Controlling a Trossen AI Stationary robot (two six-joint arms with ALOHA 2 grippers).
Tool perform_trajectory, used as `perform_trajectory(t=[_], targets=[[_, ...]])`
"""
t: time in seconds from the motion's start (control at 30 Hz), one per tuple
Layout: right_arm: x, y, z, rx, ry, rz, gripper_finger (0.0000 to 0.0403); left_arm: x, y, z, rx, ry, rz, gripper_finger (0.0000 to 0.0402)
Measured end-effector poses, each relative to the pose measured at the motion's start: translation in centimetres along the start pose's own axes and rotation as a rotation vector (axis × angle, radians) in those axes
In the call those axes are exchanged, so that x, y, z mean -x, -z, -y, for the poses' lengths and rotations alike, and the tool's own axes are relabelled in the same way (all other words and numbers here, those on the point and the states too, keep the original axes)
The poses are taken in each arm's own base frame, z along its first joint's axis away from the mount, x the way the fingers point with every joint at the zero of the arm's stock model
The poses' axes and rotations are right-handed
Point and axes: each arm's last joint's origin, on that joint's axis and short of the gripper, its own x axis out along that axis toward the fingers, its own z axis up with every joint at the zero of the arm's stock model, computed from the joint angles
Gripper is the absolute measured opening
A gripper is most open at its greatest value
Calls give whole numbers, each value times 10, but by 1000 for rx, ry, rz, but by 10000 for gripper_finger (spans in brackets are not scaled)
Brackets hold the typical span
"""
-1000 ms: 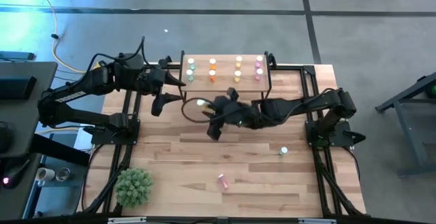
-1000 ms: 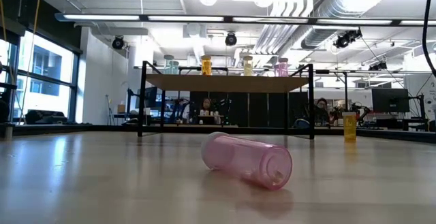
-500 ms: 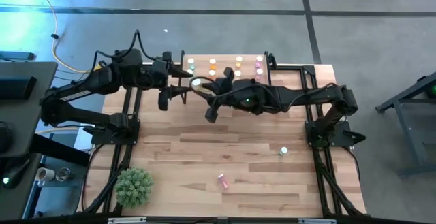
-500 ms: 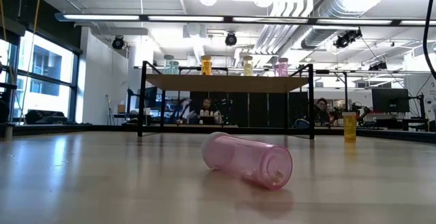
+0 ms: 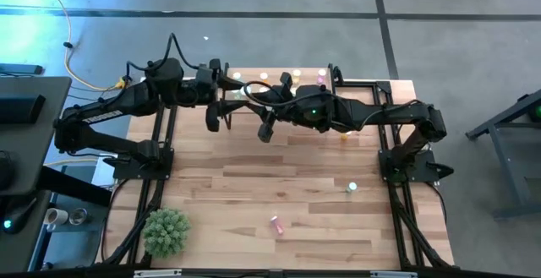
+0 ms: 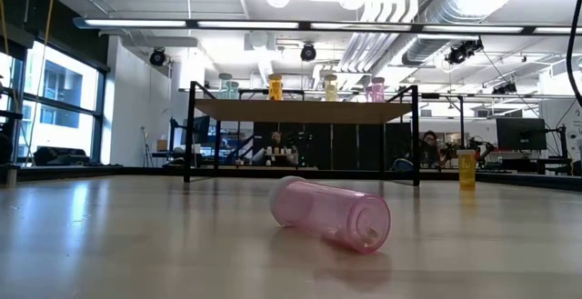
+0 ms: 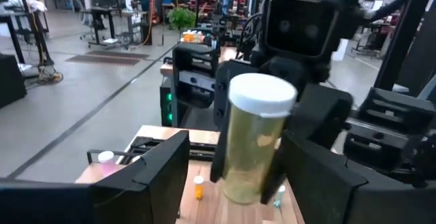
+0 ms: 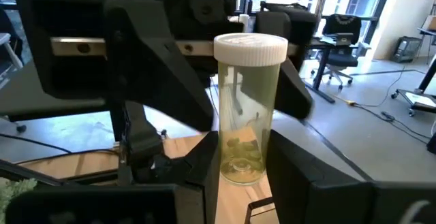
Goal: Pick and place medicine bottles onto shelf by color
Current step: Put the yellow pill bottle on the shelf aligned with the other yellow pill bottles
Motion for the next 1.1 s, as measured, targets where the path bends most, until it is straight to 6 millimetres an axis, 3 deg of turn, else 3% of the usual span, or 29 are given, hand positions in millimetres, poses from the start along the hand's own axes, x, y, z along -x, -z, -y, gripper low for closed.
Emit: perform_trajectory(t=[0.3, 0.73, 1.1], targets=[[0, 0, 0, 35, 0, -1, 87, -10, 1, -2, 15, 1, 20, 213], [-1, 0, 2, 26, 7, -1, 87, -10, 1, -2, 15, 1, 18, 118], [-1, 0, 2, 24, 6, -3, 88, -10, 2, -2, -11, 1, 15, 100]])
